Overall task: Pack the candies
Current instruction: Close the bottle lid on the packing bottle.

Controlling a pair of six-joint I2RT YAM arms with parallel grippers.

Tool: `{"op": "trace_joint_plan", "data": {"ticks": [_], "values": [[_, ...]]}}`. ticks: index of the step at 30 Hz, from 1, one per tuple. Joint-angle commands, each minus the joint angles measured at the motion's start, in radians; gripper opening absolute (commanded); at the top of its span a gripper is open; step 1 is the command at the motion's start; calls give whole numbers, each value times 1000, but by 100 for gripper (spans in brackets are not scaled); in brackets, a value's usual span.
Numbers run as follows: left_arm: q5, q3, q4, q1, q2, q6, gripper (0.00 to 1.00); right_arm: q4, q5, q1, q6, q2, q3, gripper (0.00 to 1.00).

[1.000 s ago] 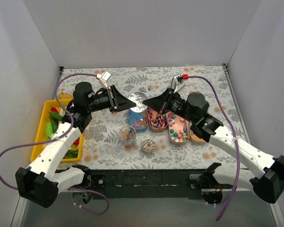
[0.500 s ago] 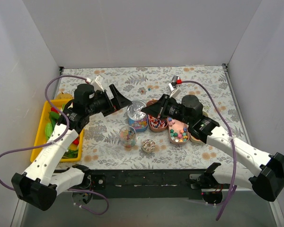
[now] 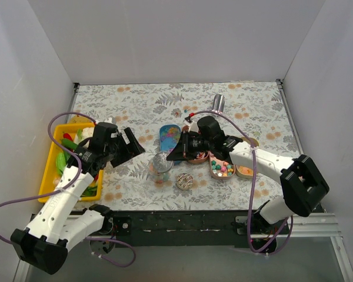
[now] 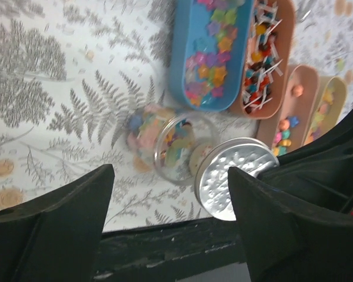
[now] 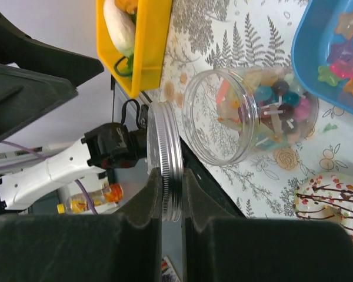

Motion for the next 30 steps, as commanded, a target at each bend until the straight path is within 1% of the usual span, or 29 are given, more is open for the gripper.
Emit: {"op": "trace_joint_plan", "data": {"ticks": [1,4,8,13,18,21,22,25,30], "values": [[79,-60,-76,-1,-26,11,72,-2,-101,-4,-45,27,59,1],[127,-106,-65,-1,-14,22,68,-29,-101,-6,-82,54,68,2],[204,-151,-7,-1,0,28,67,-45,-104,-7,-106,91,64,3],[275,-191,104,-1,18,60,68,-37,-95,-10,-125,117,50,4],[298,-214,144,-1,17,80,70,-17,-89,-9,-137,160,63,5],[310,-229,147,-1,37,89,70,-34,-75,-9,-149,182,83,9],[319,-238,150,-1,41,91,70,-36,-70,-10,-152,182,83,14],[322,-249,153,-1,64,88,70,-43,-55,-9,-160,192,86,20],[324,-260,156,-1,98,80,66,-48,-37,-9,-174,206,86,22]]}}
